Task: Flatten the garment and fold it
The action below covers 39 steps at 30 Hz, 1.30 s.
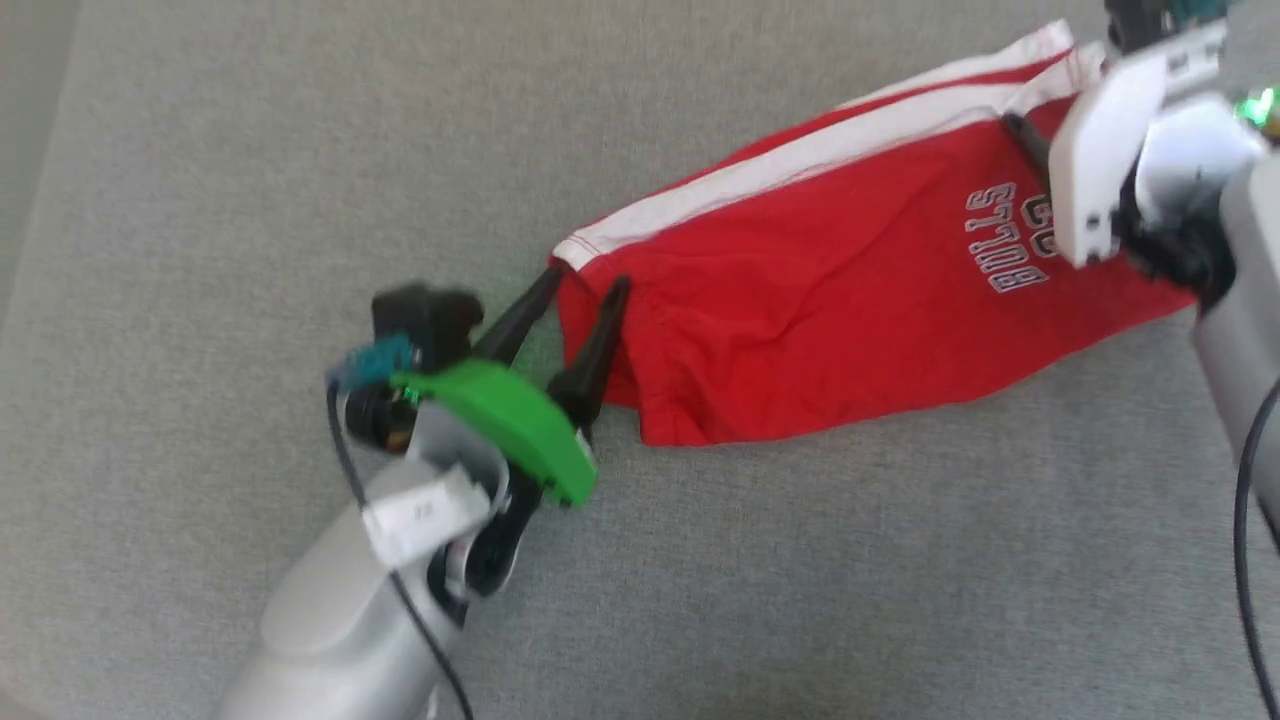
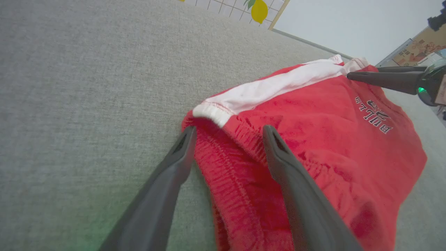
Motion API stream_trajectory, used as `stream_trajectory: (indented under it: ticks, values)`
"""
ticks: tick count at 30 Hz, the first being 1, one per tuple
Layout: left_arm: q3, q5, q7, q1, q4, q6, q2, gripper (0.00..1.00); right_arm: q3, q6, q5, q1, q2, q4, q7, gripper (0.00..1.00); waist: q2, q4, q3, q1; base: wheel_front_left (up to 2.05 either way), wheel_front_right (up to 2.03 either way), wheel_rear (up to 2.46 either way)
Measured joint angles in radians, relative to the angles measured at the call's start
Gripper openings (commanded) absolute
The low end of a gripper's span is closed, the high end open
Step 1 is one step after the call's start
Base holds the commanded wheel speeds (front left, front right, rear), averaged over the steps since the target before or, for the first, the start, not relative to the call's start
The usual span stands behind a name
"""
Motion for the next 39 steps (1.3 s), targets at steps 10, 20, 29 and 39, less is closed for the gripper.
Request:
stream_trajectory:
  ticks: [10, 20, 29, 39]
  values:
    - [0.032, 0.023, -0.125, 0.15, -0.034, 0.043, 0.026, 1.0, -0.128, 0.0, 0.021, 0.253, -0.002, -0.107, -0.269, 1.0, 0.0, -0.02, -0.155, 0.0, 0.0, 0.0, 0.0]
    - [0.27, 0.336, -0.174, 0.238, -0.13, 0.043, -0.029, 1.0, -0.253, 0.0, -0.008, 0.406, 0.072, -0.178, -0.455, 1.0, 0.0, -0.05, -0.265, -0.0001, 0.0, 0.0, 0.0]
    - [0.465, 0.54, -0.174, 0.339, -0.159, -0.052, -0.159, 1.0, -0.347, 0.0, 0.0, 0.382, 0.146, -0.068, -0.406, 1.0, 0.0, -0.062, -0.252, -0.0001, 0.0, 0.0, 0.0]
    - [0.565, 0.59, -0.174, 0.349, -0.162, -0.117, -0.206, 1.0, -0.453, 0.0, -0.06, 0.201, 0.175, 0.153, -0.291, 1.0, 0.0, -0.033, -0.189, -0.0001, 0.0, 0.0, 0.0]
